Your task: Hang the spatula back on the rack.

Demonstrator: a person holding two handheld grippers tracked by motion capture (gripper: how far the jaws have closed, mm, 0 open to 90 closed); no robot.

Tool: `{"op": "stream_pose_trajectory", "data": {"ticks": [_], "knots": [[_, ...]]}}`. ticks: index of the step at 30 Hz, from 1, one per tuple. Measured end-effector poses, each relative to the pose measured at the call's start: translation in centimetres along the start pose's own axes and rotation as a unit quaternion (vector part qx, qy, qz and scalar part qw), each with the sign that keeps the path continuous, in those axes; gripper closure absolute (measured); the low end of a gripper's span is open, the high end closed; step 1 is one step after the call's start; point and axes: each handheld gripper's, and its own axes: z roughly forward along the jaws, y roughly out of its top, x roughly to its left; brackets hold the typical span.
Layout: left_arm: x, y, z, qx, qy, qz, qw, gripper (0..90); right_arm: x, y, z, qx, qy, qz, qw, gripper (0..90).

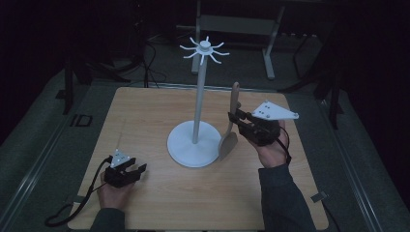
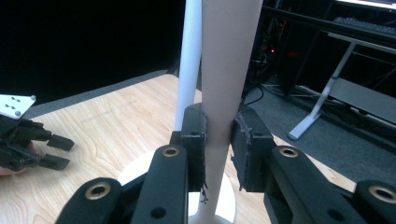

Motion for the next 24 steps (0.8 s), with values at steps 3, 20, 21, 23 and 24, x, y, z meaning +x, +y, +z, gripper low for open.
{"op": "stream_pose_trajectory", "data": {"ticks": [3,20,21,23,24], "knots": [[0.0,0.0,0.0,0.0,0.0,-0.001,1.0,45.9,0.1,0.3,0.0,-0.002,0.0,-0.002,1.0,75.6],[0.0,0.0,0.0,-0.001,-0.001,-0.002,1.0,45.9,0.2,1.5,0.0,-0.009,-0.001,-0.005,0.9999,75.6],[0.0,0.0,0.0,0.0,-0.001,-0.001,1.0,45.9,0.2,1.6,0.0,-0.008,-0.001,-0.005,1.0,75.6],[0.0,0.0,0.0,0.0,-0.001,-0.002,1.0,45.9,0.2,1.6,0.0,-0.009,0.0,-0.005,1.0,75.6],[0.0,0.0,0.0,0.0,-0.001,-0.002,1.0,45.9,0.2,1.7,0.0,-0.008,0.0,-0.004,1.0,75.6]]}}
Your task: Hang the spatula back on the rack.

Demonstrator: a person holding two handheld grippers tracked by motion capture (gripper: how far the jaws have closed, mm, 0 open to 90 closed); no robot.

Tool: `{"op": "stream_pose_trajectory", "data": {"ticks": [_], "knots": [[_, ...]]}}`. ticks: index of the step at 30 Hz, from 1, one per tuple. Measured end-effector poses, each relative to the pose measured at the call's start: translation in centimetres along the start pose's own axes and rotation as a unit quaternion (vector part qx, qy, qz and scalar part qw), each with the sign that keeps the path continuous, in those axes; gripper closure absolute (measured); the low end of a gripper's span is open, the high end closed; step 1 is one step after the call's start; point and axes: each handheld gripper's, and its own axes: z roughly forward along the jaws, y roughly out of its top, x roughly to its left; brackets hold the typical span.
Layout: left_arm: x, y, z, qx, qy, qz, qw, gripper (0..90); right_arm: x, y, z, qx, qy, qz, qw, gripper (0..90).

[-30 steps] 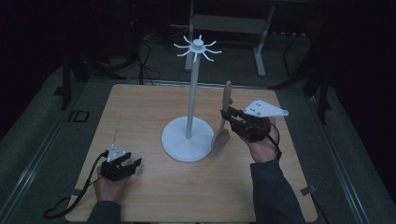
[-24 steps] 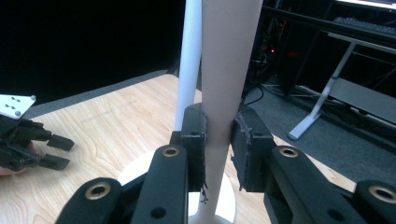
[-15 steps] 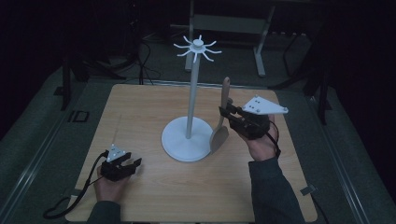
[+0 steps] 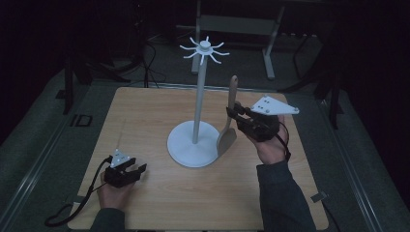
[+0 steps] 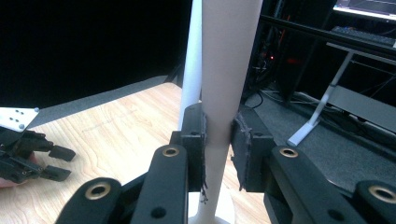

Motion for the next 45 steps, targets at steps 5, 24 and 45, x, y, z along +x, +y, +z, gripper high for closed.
{"op": "stream_pose_trajectory", "data": {"ticks": [5,24,45], "knots": [[0.0,0.0,0.0,0.001,0.0,0.001,1.0,45.9,0.0,0.3,0.0,0.0,-0.001,-0.002,1.0,75.6],[0.0,0.0,0.0,0.001,-0.001,0.001,1.0,45.9,0.4,1.1,0.4,-0.004,0.003,-0.008,1.0,75.6],[0.0,0.0,0.0,0.001,0.0,0.001,1.0,45.9,0.9,2.3,0.7,-0.01,0.002,-0.011,0.9999,75.6]]}}
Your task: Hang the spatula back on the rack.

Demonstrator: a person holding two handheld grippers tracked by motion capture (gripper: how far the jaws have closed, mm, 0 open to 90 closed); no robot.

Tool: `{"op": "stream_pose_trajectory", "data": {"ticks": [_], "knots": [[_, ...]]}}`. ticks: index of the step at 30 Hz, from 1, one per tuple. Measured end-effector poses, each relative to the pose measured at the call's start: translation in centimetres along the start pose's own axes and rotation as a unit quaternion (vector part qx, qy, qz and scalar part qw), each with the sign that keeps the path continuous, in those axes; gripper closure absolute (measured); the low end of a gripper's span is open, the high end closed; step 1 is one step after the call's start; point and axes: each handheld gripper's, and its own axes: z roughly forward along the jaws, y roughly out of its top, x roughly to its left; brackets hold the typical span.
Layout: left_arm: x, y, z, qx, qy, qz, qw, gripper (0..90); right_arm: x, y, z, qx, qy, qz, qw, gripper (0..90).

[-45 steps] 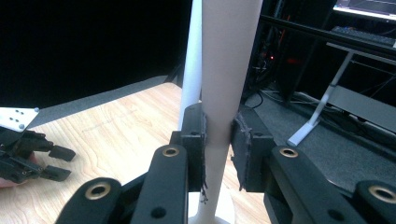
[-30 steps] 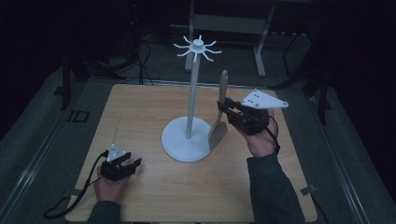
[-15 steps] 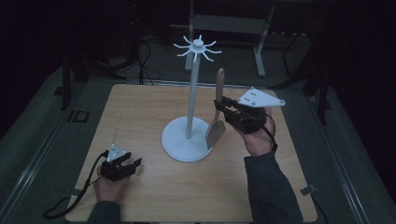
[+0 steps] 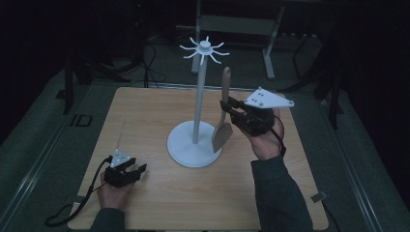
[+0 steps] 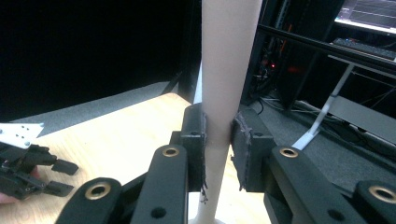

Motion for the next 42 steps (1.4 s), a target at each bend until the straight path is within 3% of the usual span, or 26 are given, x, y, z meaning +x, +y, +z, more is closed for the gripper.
{"op": "stream_pose_trajectory", "data": {"ticks": [42], "knots": [[0.0,0.0,0.0,-0.002,0.0,-0.002,1.0,45.8,-0.4,1.3,2.2,0.02,0.0,0.031,0.9993,75.6]]}}
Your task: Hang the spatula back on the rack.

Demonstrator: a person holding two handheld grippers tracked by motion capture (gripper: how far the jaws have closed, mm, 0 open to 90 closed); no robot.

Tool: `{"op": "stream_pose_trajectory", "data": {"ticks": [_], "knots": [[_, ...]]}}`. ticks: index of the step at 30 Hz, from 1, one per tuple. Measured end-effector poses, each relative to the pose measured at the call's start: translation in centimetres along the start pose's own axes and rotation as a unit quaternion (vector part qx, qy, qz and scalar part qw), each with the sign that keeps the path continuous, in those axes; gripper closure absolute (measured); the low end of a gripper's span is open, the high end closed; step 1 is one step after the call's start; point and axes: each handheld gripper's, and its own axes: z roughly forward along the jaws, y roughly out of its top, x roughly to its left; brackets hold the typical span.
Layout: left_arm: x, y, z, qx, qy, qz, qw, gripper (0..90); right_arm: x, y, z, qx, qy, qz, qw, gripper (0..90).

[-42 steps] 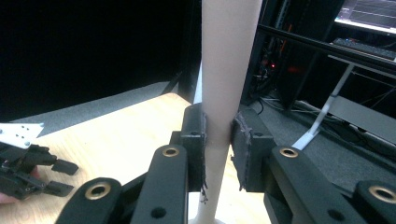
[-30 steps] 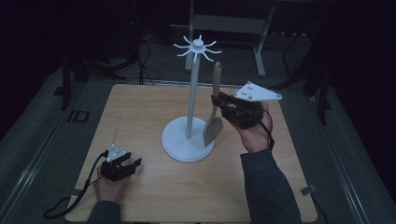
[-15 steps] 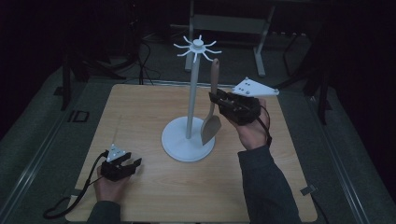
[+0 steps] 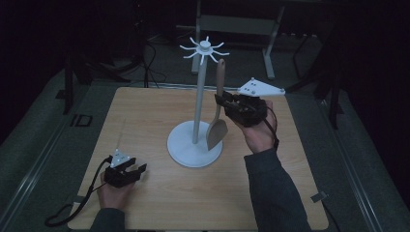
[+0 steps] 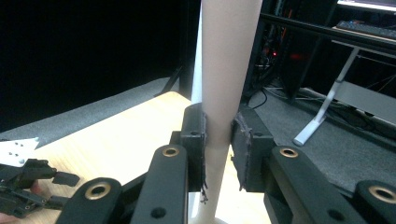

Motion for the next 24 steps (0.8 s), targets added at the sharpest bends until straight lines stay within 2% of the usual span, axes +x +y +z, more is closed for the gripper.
{"op": "stream_pose_trajectory", "data": {"ticks": [24], "knots": [[0.0,0.0,0.0,-0.001,-0.001,0.0,1.0,45.8,0.0,0.6,1.5,0.015,0.003,0.008,0.9999,75.5]]}}
